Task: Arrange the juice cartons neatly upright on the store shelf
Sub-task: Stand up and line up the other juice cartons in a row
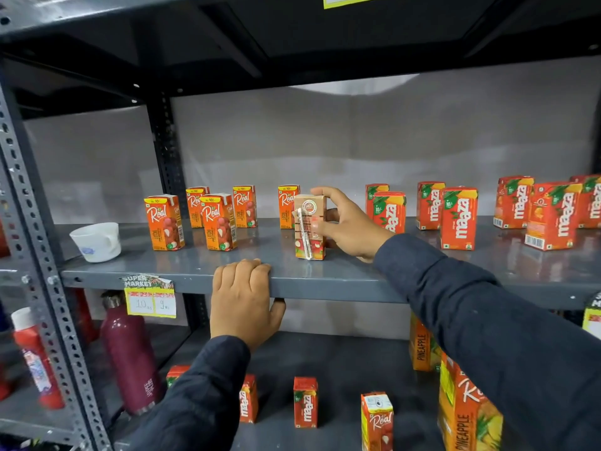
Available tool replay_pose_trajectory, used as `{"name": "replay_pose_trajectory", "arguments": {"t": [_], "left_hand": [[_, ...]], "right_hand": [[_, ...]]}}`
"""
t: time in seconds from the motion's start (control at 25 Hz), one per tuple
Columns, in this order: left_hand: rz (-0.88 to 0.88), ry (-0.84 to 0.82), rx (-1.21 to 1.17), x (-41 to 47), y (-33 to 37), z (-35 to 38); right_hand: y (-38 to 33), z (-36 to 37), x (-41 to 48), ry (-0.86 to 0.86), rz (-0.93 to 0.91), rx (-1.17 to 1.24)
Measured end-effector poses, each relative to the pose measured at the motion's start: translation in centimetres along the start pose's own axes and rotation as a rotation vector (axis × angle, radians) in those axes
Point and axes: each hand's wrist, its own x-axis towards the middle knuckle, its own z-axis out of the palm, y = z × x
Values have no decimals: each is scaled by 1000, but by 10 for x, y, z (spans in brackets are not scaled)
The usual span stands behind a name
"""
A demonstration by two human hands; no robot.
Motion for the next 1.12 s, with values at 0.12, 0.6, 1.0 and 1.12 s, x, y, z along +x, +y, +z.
{"name": "replay_pose_trajectory", "arguments": {"t": [0.12,0.6,1.0,1.12], "left_hand": [[-1,-7,2,0,0,0],[-14,-32,-14,0,2,-4],[-10,-44,-12,0,2,-6],[-10,-44,-12,0,2,-5]], "right_hand": [[3,1,-2,-5,46,21],[4,0,-5,-175,65,-169],[4,7,-8,-168,86,-292],[5,7,-8,-194,97,-315]]}}
